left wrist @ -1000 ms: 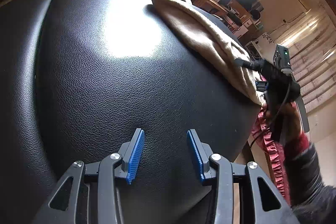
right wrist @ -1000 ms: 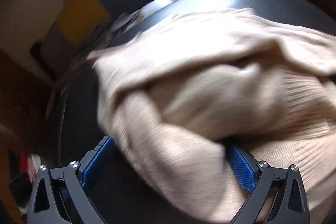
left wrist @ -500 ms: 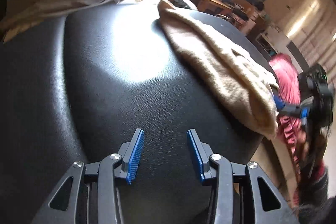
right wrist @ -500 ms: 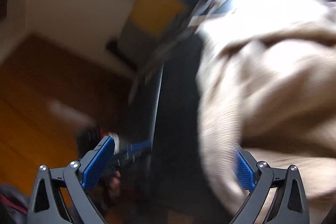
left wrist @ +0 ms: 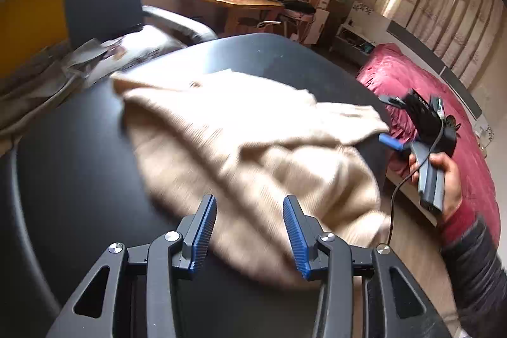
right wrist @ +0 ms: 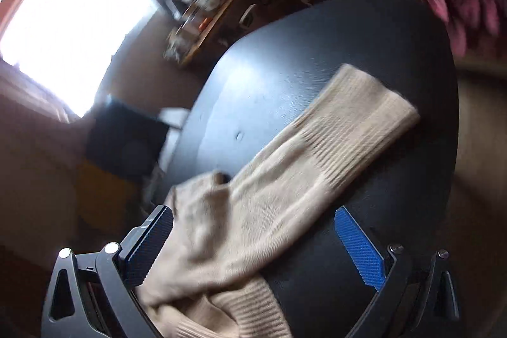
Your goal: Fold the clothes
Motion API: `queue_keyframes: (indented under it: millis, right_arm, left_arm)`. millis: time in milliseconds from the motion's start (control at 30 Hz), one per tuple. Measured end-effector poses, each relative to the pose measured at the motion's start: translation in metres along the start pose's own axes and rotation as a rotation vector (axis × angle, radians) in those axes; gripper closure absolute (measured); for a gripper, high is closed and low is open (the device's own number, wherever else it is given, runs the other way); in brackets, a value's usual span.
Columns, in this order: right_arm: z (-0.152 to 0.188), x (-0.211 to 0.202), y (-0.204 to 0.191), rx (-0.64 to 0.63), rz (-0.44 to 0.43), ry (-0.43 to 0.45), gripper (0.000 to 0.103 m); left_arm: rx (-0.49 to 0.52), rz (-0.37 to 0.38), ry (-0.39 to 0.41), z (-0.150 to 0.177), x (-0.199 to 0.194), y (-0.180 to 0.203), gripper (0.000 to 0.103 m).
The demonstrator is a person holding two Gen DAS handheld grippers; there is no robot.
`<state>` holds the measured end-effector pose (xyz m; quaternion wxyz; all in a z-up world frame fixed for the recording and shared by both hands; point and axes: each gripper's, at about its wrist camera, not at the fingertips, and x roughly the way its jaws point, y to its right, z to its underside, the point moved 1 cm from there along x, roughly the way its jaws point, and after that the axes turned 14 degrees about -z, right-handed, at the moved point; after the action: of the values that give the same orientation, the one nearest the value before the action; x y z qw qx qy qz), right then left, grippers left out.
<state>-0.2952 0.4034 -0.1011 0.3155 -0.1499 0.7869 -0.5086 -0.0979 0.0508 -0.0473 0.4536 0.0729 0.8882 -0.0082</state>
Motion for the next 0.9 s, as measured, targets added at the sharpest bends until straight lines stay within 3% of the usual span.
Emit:
queue_keyframes:
  millis: [100,233,333,500,533,667,733,833,900]
  right_arm:
    - [-0.006,0.010,0.017,0.089,-0.080,0.033,0.000]
    - [-0.010,0.026,0.010,0.109,-0.145,0.031,0.000]
    - [0.000,0.059,0.016,0.036,-0.071,0.003,0.000]
    - [0.025,0.109,-0.008,-0.111,0.048,-0.138,0.000]
    - [0.034,0.122,-0.014,-0.104,0.003,-0.168,0.000]
    - [0.065,0.166,-0.035,0.025,-0.357,-0.288,0.000]
    - [0.096,0.173,-0.062,0.007,-0.486,-0.358,0.000]
    - [0.143,0.185,-0.102,-0.021,-0.680,-0.462,0.000]
    - [0.204,0.190,-0.130,-0.082,-0.723,-0.587,0.000]
  left_arm:
    - [0.032,-0.032,0.025,-0.031,0.026,0.011,0.058]
    - [0.018,-0.046,-0.098,-0.046,0.083,0.009,0.058]
    - [0.004,-0.025,-0.159,-0.031,0.108,0.008,0.058]
    - [0.012,-0.013,-0.133,-0.008,0.104,0.003,0.058]
    - [0.004,-0.006,-0.134,-0.007,0.102,0.000,0.058]
    - [-0.083,0.064,-0.115,0.002,0.081,-0.023,0.060]
    - [-0.168,0.112,-0.057,0.013,0.054,-0.044,0.059]
    - [-0.323,0.125,0.012,0.048,0.012,-0.091,0.059]
    - [-0.398,0.094,0.041,0.073,-0.010,-0.117,0.059]
